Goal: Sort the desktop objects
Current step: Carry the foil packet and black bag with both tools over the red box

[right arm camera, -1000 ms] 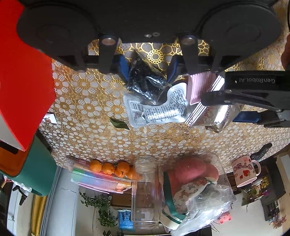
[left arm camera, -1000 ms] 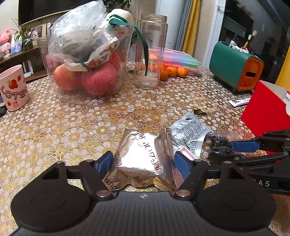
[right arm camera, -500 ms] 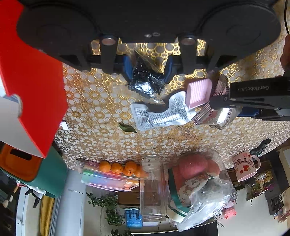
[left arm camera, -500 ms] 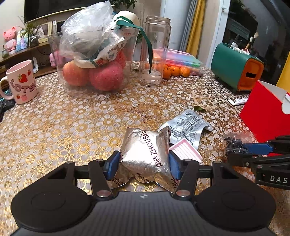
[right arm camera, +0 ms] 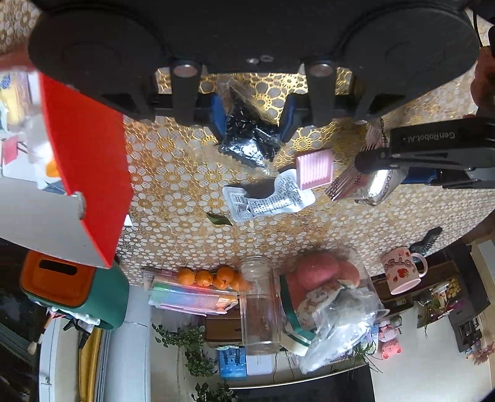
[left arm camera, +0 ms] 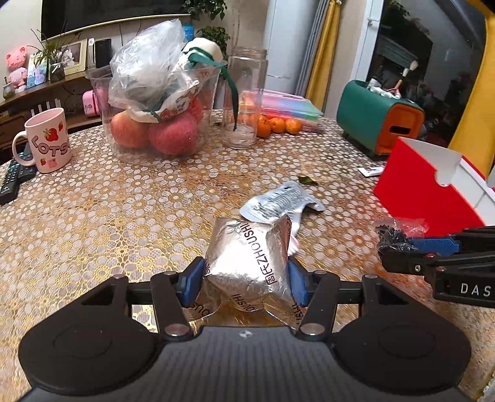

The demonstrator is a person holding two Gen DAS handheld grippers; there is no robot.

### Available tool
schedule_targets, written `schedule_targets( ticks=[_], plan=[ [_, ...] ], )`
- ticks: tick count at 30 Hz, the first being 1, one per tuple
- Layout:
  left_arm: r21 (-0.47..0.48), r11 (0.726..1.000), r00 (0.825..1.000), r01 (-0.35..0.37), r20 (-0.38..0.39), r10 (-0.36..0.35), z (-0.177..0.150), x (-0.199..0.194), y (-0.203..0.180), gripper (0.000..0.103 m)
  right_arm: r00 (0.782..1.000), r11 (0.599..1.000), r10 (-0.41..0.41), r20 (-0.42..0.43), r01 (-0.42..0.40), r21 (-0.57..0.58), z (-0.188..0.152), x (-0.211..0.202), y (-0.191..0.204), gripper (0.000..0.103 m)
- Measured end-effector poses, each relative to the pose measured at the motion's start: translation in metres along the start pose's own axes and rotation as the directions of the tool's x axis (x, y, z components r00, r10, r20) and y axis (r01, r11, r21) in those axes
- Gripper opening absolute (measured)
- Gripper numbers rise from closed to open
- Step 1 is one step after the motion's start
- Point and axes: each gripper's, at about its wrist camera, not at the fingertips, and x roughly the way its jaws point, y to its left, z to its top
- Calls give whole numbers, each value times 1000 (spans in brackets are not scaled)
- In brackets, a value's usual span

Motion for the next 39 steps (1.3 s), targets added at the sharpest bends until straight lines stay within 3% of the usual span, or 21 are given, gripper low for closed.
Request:
schedule_targets(
  ticks=[18, 31, 39],
  plan=[
    [77, 993, 996, 88, 21, -89, -10, -80, -69, 55, 998, 999, 12, 65, -14, 34, -22, -101, -12, 36],
    [182, 964, 978, 196, 36, -206, 4, -111, -146, 55, 990, 996, -38, 134, 26, 86, -39, -173, -63, 36],
    [258, 934, 965, 247, 26, -263, 13, -109, -197, 55, 980, 989, -103, 170, 82, 124, -42, -199, -104, 36]
  ],
)
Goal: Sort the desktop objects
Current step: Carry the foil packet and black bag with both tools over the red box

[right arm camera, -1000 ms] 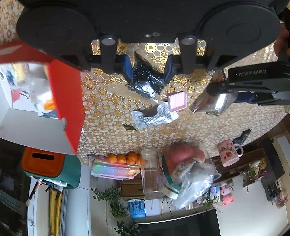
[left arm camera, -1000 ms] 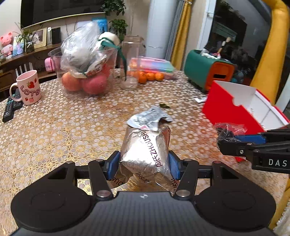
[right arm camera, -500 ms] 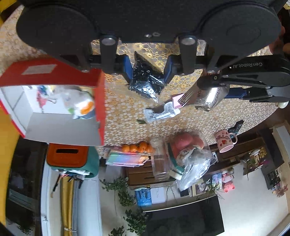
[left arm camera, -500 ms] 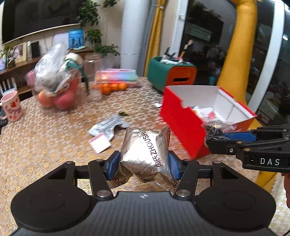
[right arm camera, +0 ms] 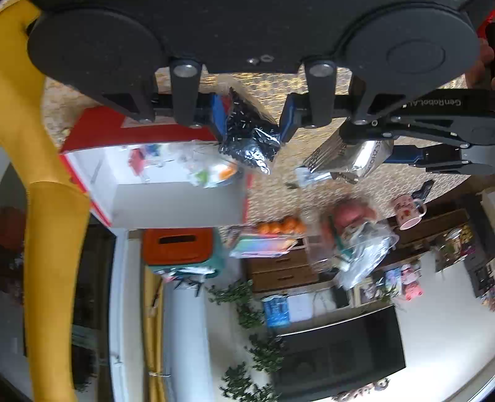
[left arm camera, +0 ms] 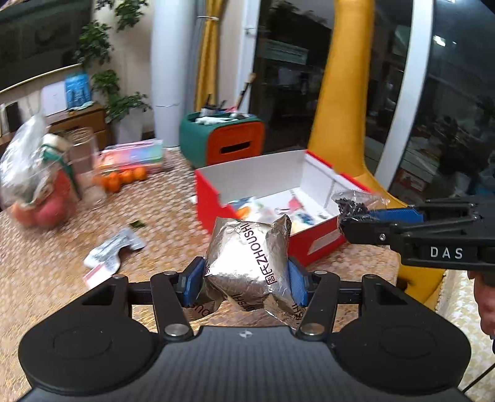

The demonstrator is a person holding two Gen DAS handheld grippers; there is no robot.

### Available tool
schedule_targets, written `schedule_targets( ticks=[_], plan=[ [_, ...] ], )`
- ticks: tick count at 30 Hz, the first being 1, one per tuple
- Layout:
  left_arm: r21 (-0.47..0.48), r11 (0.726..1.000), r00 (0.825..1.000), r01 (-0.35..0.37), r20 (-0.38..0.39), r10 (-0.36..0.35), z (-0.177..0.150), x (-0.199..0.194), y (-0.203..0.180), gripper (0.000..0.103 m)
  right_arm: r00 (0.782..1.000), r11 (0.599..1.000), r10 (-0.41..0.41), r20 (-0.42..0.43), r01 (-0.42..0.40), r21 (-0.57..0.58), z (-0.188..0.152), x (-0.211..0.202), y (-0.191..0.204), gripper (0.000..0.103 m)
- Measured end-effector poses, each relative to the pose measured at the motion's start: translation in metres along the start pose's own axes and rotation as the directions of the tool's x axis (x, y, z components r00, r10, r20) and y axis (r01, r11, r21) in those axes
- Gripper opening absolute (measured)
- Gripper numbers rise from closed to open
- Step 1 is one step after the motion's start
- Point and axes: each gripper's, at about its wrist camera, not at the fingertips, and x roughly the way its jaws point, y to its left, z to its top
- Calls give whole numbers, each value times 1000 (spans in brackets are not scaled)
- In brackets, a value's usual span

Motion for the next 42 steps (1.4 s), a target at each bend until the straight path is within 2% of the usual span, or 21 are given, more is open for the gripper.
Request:
schedule_targets(
  ticks=[9, 16, 24, 31, 42],
  plan=[
    [64, 996, 998, 55, -17, -54, 20, 38, -41, 56, 997, 997, -70, 22, 69, 32, 3, -7, -49, 36],
    [109, 992, 998, 57, -8, -56, 44, 68, -57, 56, 994, 993, -106, 34, 104, 50, 14, 7, -80, 36],
    [110, 993, 999, 41, -24, -39, 78, 111, -57, 56, 991, 990, -129, 21, 127, 58, 30, 42, -106, 36],
    [116, 993, 998, 18, -61, -11, 96, 159, -56, 56, 982, 980, -190, 12, 189, 61, 33, 73, -126, 36],
    [135, 991, 992, 7, -126, 10, 111, 231, -53, 56, 972, 976, -216, -94, 217, 6, 29, 126, -142, 36]
  ],
)
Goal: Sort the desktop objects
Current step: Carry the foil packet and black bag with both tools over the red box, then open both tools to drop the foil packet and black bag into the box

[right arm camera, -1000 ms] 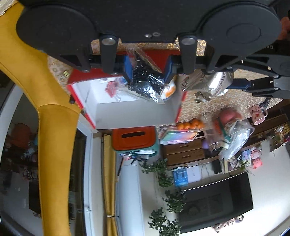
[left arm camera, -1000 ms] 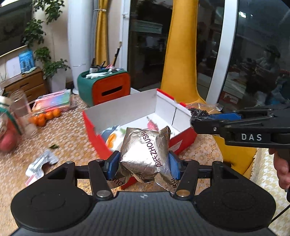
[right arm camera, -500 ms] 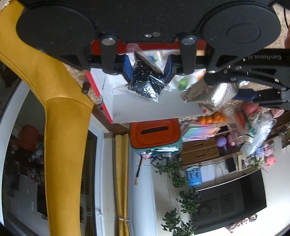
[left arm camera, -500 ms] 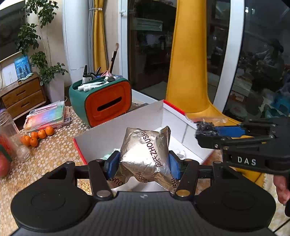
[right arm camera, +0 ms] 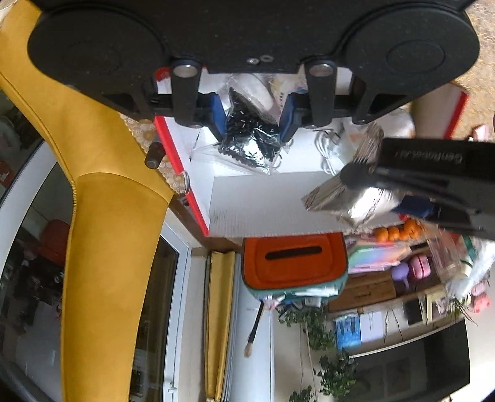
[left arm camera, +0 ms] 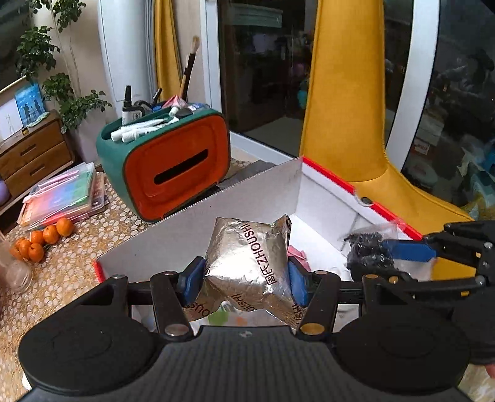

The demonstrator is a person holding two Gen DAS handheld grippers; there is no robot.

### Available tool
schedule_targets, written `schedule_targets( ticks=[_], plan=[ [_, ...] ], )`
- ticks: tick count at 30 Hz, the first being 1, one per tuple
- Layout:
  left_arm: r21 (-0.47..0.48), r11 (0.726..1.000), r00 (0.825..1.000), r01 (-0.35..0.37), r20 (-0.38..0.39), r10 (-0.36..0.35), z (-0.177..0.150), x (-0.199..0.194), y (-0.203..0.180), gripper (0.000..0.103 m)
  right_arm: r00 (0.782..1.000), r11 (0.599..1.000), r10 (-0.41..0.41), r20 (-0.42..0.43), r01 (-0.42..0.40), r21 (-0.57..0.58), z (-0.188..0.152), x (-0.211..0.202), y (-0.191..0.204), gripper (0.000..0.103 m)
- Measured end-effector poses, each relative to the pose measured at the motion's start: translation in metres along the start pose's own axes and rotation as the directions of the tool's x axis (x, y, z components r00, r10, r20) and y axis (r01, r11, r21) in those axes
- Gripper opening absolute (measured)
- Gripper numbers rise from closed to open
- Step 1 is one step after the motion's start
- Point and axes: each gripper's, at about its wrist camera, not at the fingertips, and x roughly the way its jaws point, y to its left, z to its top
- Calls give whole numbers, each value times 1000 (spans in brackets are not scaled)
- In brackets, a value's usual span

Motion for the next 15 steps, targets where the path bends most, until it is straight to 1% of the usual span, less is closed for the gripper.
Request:
schedule_targets(
  ticks=[7, 11, 15],
  plan=[
    [58, 998, 998, 1, -56, 2, 0, 36, -2, 56, 999, 1000, 1, -45, -2, -13, -2, 23, 3, 36],
    [68, 998, 997, -6, -81, 11, -2, 51, -3, 56, 997, 999, -6, -71, 4, -33, -5, 36, 5, 36],
    [61, 998, 995, 4, -102, 3, -2, 59, -2, 56, 996, 999, -12, -89, 9, -37, -8, 46, 5, 36]
  ],
)
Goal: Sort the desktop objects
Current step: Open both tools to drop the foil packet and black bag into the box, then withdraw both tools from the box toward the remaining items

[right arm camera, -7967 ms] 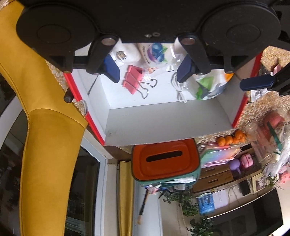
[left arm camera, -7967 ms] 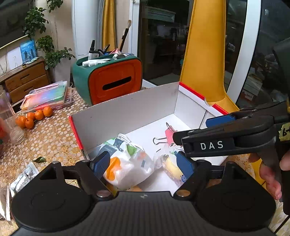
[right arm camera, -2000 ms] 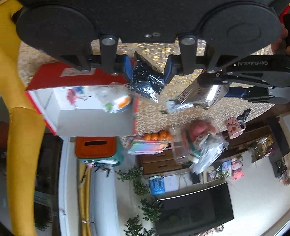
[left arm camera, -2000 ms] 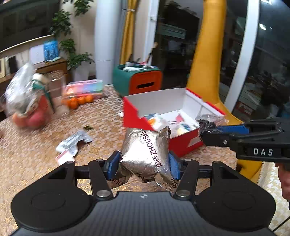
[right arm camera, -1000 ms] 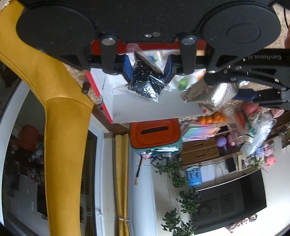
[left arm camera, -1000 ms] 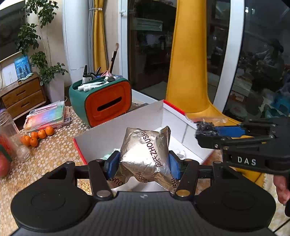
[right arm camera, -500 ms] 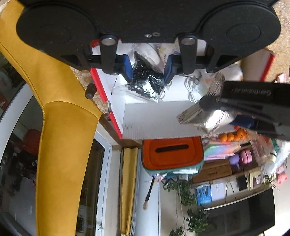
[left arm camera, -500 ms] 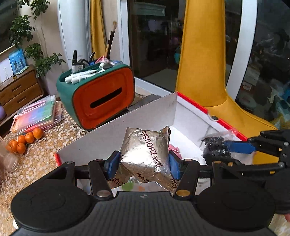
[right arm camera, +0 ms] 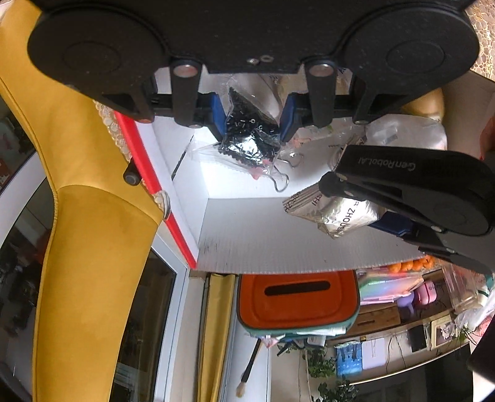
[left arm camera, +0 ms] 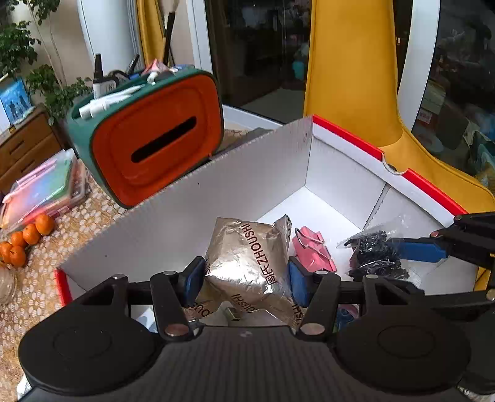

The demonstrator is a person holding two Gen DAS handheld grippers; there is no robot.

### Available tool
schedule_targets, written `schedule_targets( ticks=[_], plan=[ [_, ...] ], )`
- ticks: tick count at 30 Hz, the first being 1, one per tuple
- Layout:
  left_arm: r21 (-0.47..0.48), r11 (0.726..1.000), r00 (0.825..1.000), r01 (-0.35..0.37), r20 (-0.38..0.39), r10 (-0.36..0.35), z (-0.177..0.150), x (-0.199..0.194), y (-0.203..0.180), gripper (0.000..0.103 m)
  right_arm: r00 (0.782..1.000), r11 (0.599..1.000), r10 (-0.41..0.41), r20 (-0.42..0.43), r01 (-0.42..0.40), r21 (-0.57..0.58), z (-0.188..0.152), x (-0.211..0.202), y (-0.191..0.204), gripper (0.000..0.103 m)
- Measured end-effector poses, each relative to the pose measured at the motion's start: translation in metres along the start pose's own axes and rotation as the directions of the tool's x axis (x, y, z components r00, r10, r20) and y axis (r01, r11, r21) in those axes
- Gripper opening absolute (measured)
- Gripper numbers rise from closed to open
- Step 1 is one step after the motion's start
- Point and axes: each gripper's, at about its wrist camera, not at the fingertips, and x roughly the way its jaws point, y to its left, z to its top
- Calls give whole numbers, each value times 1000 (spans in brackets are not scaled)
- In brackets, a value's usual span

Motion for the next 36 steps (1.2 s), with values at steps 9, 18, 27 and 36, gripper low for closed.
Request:
schedule_targets(
  ticks=[9, 18, 27, 36],
  plan=[
    [19, 1000, 998, 13, -56, -12, 0, 9, -5, 58, 1000, 1000, 2, -24, -2, 10, -5, 8, -2, 38],
    [-22, 1000, 1000, 21, 15, -20, 1, -19, -2, 72, 1000, 1000, 18, 8, -19, 22, -5, -7, 0, 65],
    [-38, 999, 998, 39, 51, -37, -15, -66, 0, 72, 997, 998, 52, 49, -53, 16, 0, -46, 8, 65],
    [-63, 998, 993, 30, 113, -22, -32, -121, 3, 72, 993, 997, 82, 86, -82, -2, -2, -87, 23, 66]
  ],
)
